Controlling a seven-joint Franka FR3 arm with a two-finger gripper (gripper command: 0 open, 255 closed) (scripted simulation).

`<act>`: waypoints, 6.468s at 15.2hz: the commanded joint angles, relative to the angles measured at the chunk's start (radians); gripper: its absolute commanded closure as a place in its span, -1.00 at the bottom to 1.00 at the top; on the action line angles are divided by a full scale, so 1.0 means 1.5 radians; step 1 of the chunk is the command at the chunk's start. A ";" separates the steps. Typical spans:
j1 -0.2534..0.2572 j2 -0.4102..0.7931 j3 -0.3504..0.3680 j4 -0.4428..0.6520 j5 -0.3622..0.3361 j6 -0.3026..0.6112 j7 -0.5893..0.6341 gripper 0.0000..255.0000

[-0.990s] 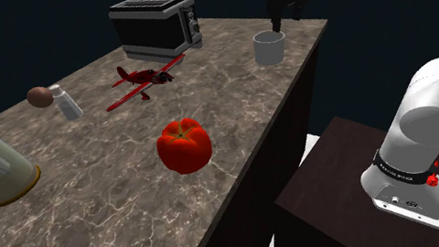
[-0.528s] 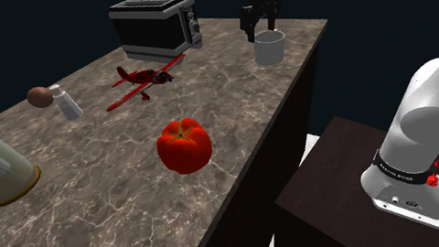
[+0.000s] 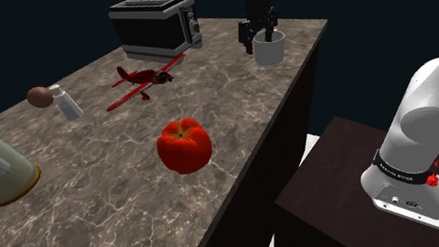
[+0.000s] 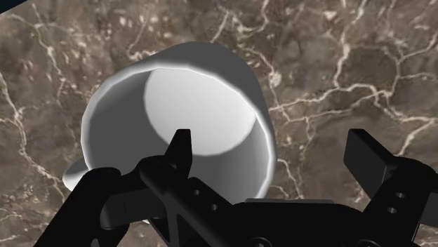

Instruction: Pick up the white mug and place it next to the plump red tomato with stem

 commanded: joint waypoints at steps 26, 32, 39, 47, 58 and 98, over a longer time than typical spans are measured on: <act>0.000 -0.001 0.001 0.076 0.002 -0.076 -0.004 1.00; 0.001 0.005 0.001 0.135 0.002 -0.129 -0.007 1.00; 0.001 0.018 0.002 0.211 0.003 -0.192 -0.010 1.00; 0.001 0.042 0.003 0.309 0.004 -0.266 -0.014 1.00; 0.055 -0.017 0.111 0.262 0.035 -0.284 0.146 1.00; 0.354 0.421 0.538 0.683 -0.132 -0.365 0.830 1.00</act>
